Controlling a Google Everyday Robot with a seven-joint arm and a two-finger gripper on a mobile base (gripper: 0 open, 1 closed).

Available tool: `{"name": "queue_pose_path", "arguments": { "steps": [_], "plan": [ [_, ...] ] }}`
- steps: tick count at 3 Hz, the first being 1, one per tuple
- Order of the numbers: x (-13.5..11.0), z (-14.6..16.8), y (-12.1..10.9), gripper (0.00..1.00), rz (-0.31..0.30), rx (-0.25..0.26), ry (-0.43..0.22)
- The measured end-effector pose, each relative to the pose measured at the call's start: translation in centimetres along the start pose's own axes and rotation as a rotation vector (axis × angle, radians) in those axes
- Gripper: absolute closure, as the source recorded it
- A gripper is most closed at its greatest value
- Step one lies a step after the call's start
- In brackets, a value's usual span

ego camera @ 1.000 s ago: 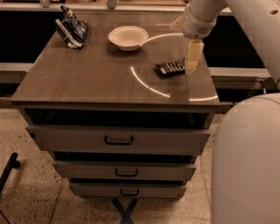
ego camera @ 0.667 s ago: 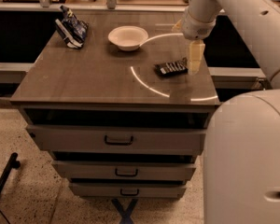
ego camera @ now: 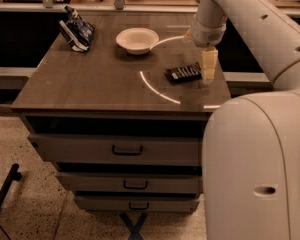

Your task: Move rxbar chocolate near paper bowl

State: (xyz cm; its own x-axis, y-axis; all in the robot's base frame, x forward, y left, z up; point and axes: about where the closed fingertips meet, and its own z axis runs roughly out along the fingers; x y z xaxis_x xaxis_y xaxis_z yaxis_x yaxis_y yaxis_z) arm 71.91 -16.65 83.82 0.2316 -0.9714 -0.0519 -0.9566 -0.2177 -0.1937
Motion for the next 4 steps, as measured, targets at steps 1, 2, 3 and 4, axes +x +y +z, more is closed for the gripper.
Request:
{"name": "queue_pose_path", "arguments": {
  "steps": [1,2,3,4],
  "plan": [
    [-0.41,0.74,-0.03,0.23,-0.015,-0.022,-0.018],
    [-0.82,1.06,-0.13,0.47,-0.028,-0.031,-0.033],
    [-0.84,0.79,-0.19,0.69,-0.029,-0.032,-0.033],
    [-0.82,0.82,-0.15,0.99,-0.022,-0.032,-0.049]
  ]
}}
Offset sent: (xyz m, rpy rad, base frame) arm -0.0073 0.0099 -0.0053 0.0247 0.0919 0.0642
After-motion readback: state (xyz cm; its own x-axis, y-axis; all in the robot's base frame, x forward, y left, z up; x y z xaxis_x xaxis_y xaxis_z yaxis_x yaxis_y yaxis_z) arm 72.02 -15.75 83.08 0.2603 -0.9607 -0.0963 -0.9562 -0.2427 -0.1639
